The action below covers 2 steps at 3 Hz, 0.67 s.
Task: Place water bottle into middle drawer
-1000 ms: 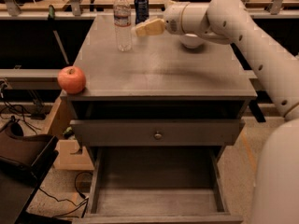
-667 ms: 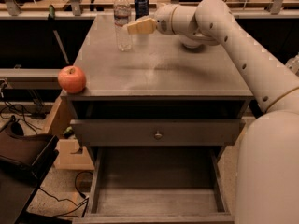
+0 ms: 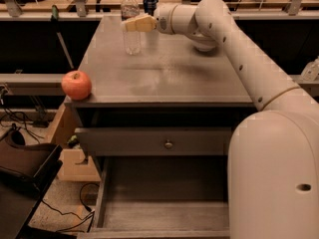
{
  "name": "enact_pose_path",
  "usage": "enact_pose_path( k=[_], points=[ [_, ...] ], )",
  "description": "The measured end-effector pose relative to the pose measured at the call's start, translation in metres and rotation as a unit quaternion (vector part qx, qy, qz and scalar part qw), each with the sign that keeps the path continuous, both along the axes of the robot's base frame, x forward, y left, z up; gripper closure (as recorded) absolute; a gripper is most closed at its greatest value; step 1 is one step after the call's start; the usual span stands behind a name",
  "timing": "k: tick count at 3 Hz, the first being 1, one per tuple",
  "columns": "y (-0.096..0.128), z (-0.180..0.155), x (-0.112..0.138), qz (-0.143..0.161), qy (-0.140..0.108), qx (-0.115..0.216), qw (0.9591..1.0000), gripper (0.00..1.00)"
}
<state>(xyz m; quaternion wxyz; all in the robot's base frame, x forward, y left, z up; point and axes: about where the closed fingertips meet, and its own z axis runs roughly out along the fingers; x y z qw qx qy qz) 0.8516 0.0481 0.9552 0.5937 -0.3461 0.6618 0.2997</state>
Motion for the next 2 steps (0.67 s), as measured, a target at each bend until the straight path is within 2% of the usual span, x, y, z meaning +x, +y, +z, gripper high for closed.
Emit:
enact_pose_path(
  k=[1,2],
  points=[
    [0.021,-0.001,0.008,0.011,0.006,0.01,0.9999,0.25],
    [0.032,-0.002,0.011,0.02,0.008,0.016,0.9996,0.47]
  ],
)
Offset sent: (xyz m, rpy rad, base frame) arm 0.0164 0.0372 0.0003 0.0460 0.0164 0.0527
